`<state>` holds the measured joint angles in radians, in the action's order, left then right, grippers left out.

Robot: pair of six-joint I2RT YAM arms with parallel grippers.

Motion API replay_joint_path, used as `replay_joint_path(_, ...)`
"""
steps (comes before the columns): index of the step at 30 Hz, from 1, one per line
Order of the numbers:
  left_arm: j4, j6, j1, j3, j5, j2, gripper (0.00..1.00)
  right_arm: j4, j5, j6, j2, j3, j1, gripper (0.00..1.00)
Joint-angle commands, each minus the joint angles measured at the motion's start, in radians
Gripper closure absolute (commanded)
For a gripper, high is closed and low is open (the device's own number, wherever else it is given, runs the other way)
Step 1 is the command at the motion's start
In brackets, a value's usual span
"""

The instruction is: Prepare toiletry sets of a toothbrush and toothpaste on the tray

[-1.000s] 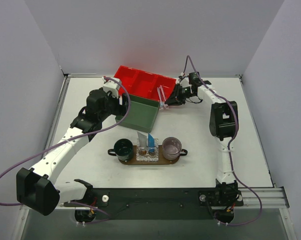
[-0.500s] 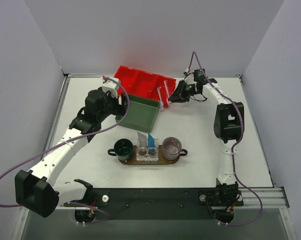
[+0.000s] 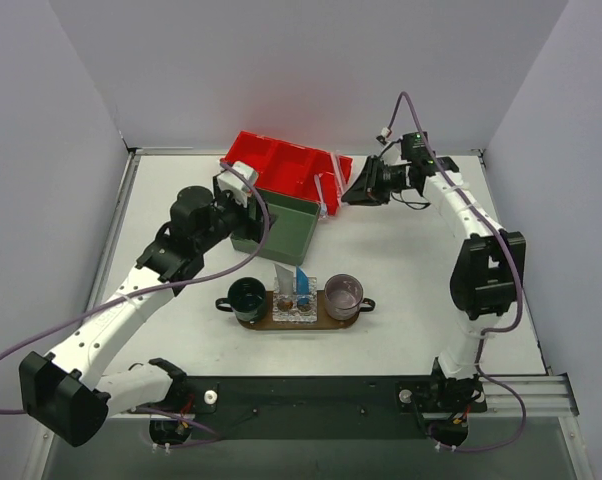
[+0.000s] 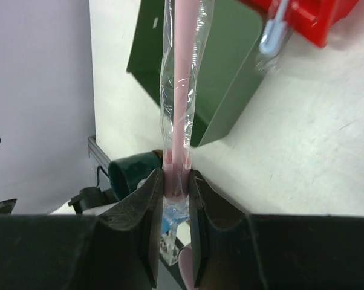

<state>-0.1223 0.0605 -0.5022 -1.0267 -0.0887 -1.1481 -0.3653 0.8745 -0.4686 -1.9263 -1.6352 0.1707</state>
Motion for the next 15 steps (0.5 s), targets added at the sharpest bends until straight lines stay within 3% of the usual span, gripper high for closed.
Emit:
replay_joint_path(1, 0.095, -0.091, -0.051, 0.008, -0.202, 0.051, 0.19, -0.066, -0.014, 0.042, 0.214, 0.078, 0.042, 1.0)
replay_joint_path(8, 0.108, -0.221, -0.166, 0.059, -0.351, 0.1, 0.19, -0.216, -0.065, 0.108, 0.427, 0.199, 0.131, 1.0)
replay_joint_path(15, 0.174, -0.401, -0.32, 0.166, -0.294, 0.2, 0.18, -0.377, -0.118, 0.113, 0.619, 0.304, 0.251, 1.0)
